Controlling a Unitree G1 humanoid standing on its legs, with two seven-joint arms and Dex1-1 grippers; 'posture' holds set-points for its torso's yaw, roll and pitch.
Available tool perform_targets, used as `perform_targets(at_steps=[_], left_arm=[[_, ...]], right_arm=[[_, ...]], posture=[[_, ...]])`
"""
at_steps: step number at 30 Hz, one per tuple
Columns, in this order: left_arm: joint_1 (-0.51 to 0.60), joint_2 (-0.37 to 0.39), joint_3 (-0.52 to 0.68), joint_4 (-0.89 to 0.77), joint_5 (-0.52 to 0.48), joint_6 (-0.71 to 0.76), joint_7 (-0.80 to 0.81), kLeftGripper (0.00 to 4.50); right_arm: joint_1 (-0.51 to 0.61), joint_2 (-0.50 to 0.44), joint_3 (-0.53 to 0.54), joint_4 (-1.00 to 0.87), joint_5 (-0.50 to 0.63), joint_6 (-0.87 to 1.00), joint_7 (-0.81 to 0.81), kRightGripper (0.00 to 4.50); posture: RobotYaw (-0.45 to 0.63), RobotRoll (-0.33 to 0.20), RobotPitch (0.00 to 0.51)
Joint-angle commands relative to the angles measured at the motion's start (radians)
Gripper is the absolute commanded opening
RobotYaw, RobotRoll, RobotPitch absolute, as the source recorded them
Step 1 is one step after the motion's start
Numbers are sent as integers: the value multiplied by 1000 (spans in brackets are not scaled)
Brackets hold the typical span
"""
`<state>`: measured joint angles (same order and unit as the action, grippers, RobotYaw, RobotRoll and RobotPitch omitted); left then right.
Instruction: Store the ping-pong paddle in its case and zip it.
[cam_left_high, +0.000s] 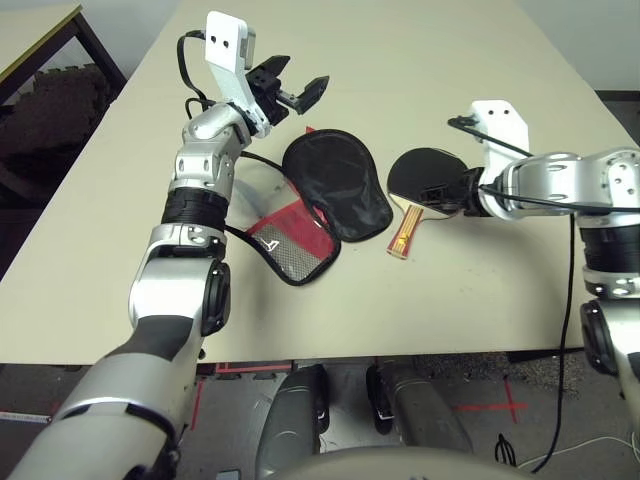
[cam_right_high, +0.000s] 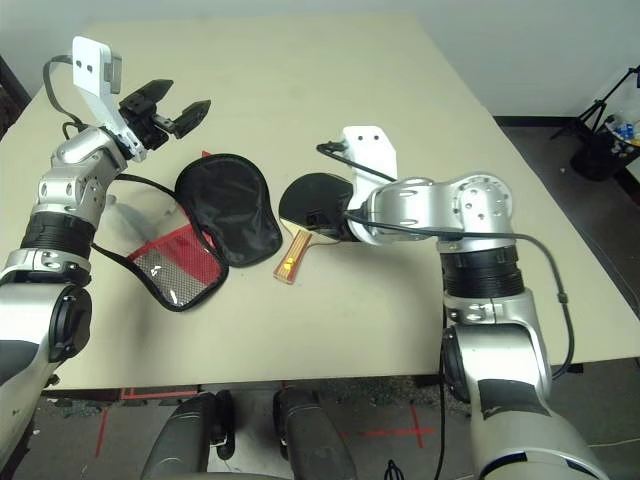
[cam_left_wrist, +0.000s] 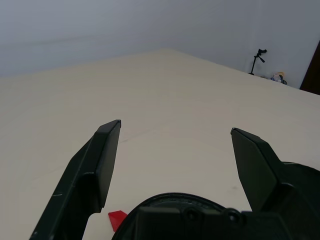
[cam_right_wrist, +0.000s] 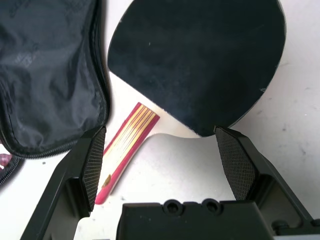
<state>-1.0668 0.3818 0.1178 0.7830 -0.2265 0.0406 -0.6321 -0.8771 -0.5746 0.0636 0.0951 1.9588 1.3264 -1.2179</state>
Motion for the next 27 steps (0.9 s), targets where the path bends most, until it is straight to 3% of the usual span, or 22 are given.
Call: perform_targets(at_steps=[1,5,12,20,27], left_arm=[[24,3,9,-23,3,-4,5,4500],[30,7,11,-30,4,1,8,4500],[34,10,11,-39,7,3,15,4500],[73,10,12,-89,4,20,29,4500],[91,9,18,-104,1,25,41,4500]], right_arm=[[43,22,-19,-44,13,-35,-58,4470],[99,78,-31,-130,13,-85,-135,4470],[50,272,-76,-113,13,-152,-394,4470],[59,262,-17,-121,13,-247,-396,4470],[-1,266,25,-56,13,-262,-396,4470]], posture=[[-256,0,153],[-256,0,152],[-246,0,163],[-235,0,171],[-231,0,177]])
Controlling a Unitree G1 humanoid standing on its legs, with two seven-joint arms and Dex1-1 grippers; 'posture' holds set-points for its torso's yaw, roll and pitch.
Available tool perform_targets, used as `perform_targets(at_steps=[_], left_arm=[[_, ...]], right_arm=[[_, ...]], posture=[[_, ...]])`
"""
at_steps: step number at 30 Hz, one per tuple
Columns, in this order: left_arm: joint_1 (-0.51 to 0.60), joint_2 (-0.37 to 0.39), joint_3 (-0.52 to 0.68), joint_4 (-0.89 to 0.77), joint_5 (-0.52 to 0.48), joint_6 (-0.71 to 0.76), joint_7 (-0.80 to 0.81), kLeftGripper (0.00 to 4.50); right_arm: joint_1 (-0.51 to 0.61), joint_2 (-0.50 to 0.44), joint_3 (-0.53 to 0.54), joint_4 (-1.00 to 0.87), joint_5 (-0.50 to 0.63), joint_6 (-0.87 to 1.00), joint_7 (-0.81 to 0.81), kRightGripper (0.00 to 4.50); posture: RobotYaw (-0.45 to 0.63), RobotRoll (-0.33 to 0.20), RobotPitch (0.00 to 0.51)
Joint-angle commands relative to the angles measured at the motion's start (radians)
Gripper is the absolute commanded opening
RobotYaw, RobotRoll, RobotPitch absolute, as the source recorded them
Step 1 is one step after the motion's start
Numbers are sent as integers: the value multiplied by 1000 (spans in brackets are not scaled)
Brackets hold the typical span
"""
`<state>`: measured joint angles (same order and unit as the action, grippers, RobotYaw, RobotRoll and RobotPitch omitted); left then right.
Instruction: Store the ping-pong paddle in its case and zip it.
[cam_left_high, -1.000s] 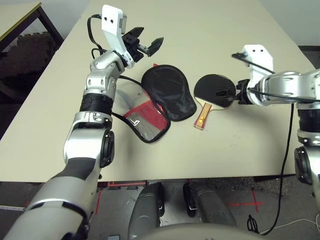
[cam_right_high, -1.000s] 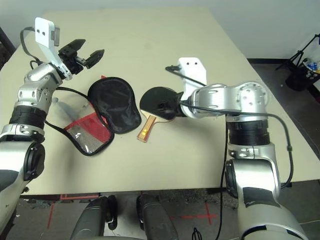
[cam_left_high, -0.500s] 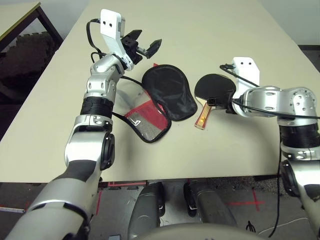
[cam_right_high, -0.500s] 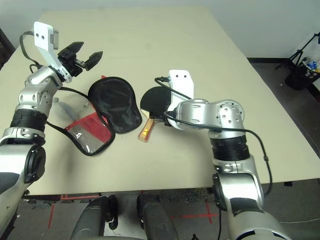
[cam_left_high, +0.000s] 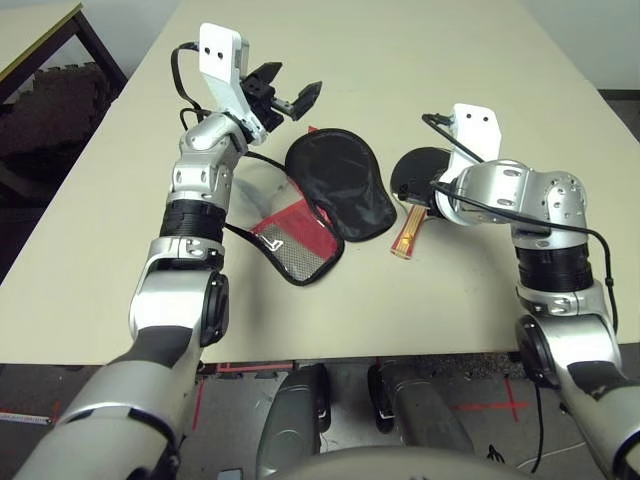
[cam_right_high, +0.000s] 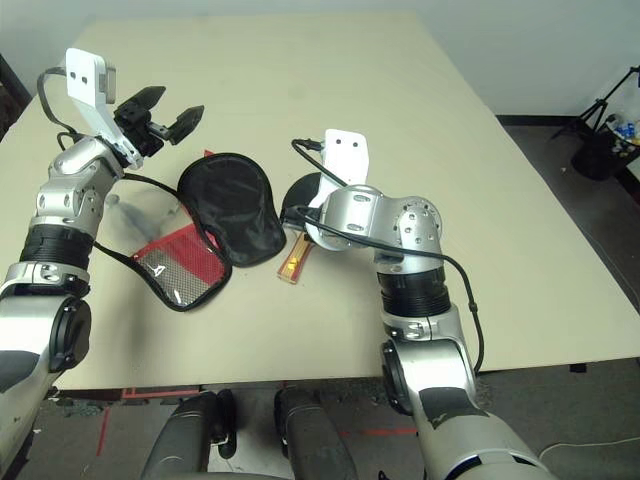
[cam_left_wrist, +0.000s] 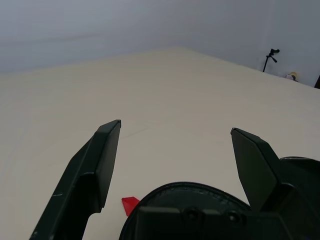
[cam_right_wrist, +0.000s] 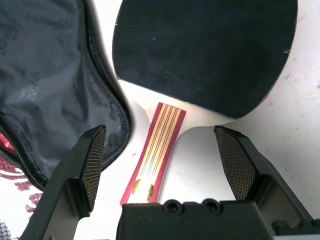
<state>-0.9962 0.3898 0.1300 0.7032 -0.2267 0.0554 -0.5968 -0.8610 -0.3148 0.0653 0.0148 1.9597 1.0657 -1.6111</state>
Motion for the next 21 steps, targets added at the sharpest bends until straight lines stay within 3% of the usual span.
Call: perform_targets(at_steps=[1,21], left_arm=[[22,0,6,-27,0,12,7,4500],[84,4,17,-118,-7,57,42,4500]], right_arm=[[-20,6,25,33,13,1,-3,4470],[-51,24,59,205,13,40,-3,4470]], posture=[[-231,0,177],[-199,0,202]])
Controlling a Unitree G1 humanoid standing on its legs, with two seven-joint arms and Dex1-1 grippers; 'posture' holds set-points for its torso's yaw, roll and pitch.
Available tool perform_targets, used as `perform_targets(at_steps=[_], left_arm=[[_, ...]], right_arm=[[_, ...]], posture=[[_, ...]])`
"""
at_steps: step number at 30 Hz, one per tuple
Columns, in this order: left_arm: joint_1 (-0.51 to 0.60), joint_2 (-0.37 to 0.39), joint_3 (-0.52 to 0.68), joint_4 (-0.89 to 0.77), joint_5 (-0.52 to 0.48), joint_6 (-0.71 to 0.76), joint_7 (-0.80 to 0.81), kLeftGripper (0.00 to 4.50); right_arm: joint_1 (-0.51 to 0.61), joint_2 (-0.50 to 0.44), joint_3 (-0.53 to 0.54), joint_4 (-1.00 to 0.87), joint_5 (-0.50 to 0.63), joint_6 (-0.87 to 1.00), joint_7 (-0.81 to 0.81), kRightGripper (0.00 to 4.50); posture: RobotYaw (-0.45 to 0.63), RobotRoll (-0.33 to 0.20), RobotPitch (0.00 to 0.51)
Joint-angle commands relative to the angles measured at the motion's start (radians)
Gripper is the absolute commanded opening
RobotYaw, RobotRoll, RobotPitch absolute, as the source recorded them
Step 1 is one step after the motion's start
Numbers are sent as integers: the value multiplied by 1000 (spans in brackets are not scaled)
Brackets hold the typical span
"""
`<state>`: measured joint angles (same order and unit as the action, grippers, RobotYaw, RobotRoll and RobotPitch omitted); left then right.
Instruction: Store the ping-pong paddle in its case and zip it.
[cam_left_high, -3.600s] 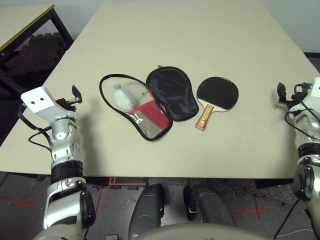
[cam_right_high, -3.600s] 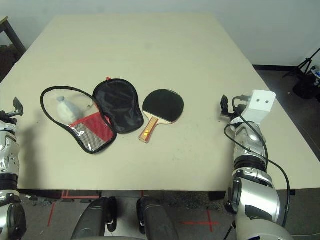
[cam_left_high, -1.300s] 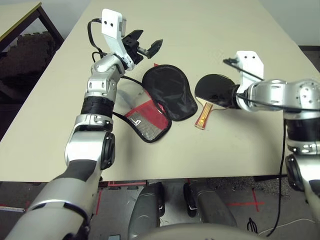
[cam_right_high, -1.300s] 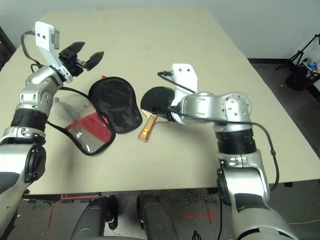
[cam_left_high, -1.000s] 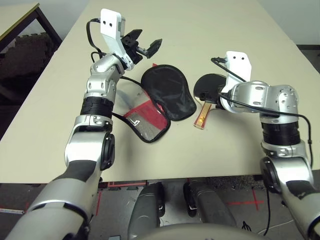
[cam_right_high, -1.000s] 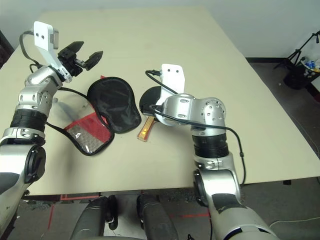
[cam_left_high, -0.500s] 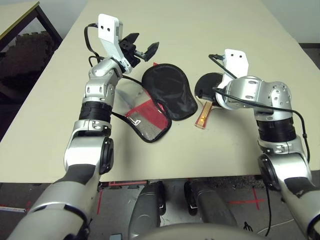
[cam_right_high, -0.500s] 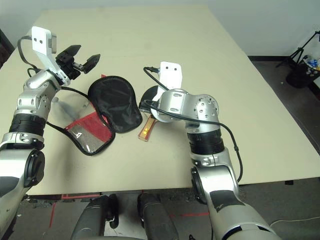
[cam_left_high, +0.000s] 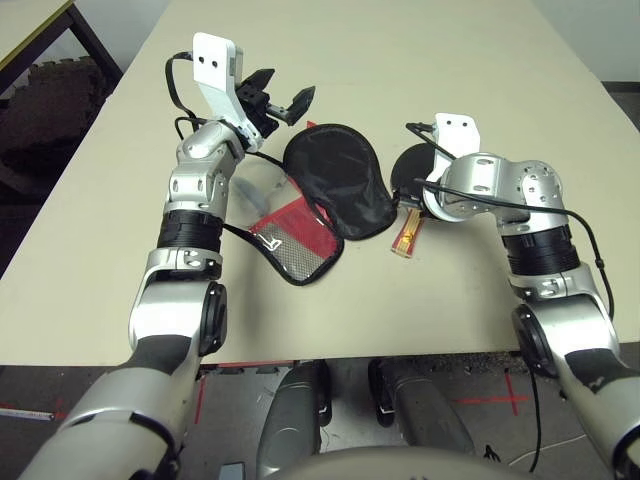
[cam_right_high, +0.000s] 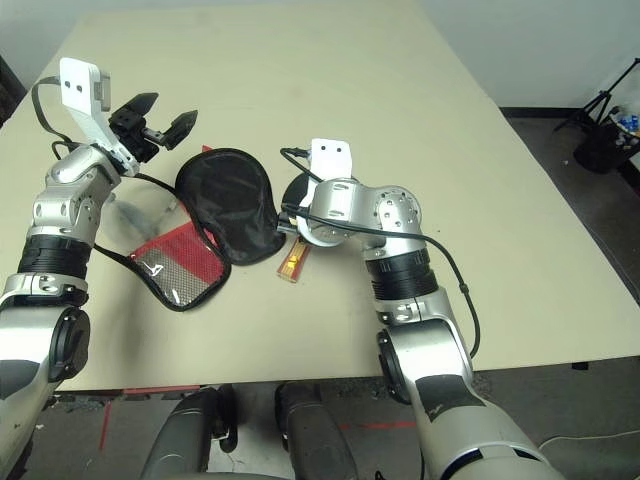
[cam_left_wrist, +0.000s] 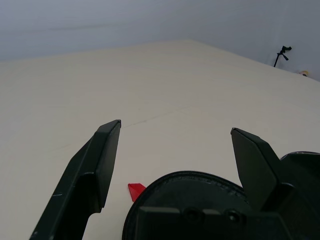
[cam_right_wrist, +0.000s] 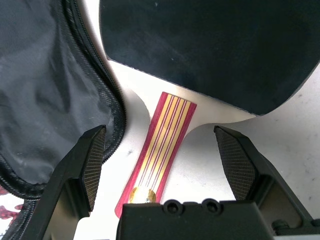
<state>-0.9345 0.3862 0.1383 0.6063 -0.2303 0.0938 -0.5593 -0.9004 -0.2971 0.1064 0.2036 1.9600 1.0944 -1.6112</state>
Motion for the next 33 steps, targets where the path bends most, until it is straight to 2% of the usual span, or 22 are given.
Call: perform_targets(at_steps=[1,23,33], left_arm=[[25,8,10,-26,-4,21,5,4500],[60,21,13,-74,-11,61,13,4500],[54,26,19,-57,-12,57,17,4500]], right_arm=[[-12,7,19,19,12,14,-3,4470],[28,-44,48,30,12,-6,-3,4470],[16,-54,60,48,12,0,-3,1552]], posture=[[-197,0,202],[-198,0,227],[-198,0,228]])
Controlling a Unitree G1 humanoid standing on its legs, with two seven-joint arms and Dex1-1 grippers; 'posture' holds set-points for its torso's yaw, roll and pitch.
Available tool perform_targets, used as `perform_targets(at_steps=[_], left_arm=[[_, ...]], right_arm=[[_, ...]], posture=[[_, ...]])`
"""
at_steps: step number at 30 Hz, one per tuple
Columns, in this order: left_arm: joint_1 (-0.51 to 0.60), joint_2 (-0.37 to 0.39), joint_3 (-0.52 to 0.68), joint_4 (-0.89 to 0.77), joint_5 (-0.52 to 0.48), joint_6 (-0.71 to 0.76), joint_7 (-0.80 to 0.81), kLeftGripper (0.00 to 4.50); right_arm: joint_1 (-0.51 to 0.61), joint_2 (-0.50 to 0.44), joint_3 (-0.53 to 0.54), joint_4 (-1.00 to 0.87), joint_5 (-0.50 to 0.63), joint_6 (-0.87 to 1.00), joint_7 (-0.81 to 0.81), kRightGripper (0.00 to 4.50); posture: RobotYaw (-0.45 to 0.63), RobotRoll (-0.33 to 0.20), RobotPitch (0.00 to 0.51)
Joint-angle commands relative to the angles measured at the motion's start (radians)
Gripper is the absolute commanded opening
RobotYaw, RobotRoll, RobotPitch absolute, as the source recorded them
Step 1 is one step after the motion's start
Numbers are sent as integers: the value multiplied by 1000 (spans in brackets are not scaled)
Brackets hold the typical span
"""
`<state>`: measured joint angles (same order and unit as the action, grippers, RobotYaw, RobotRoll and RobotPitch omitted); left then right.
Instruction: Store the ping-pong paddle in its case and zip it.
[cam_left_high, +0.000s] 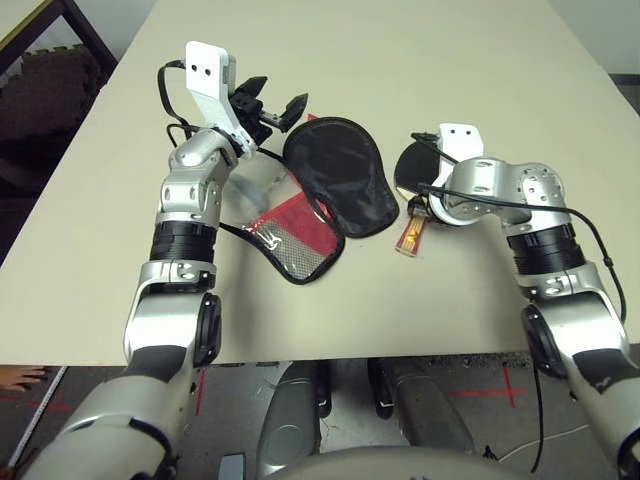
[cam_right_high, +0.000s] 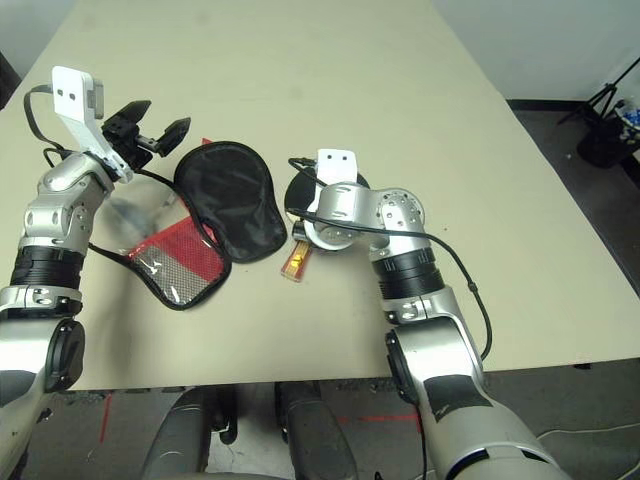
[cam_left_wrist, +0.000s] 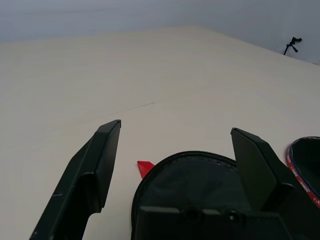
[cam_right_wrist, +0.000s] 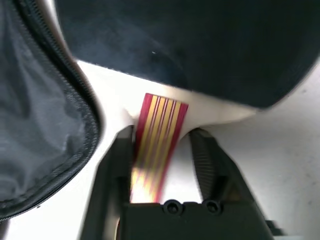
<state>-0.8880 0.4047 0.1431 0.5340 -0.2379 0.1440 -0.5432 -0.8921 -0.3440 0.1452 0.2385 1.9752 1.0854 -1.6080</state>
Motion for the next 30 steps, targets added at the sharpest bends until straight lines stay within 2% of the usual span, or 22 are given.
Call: perform_targets(at_steps=[1,2,8,15,18,24,28,30], left_arm=[[8,7,14,15,-4,6,1,4500],[8,7,15,15,-4,6,1,4500],[9,9,20,21,-3,1,4,4500],[-6,16,27,39,0,-11,4,4500],[-15,26,44,41,0,-19,26,4500],[-38,80,69,64,6,-27,44,4500],[-63,138,70,88,0,9,10,4500],[-61,167,65,93,3,17,-13,4500]], right_arm=[[6,-8,22,16,-3,10,-6,1331],[3,-8,21,19,-3,12,-6,1203],[-47,-26,2,86,-3,41,-6,1203],[-261,-111,-52,371,-3,230,-6,1201],[-400,-124,-47,484,-25,284,92,1200],[-575,-35,-103,653,-195,340,269,1199],[-614,22,-127,665,-343,407,434,1197],[-607,41,-120,608,-428,437,541,1196]], posture=[[-198,0,228],[-198,0,228],[-195,0,221],[-187,0,195],[-184,0,183],[-172,0,156],[-158,0,151],[-132,0,150]])
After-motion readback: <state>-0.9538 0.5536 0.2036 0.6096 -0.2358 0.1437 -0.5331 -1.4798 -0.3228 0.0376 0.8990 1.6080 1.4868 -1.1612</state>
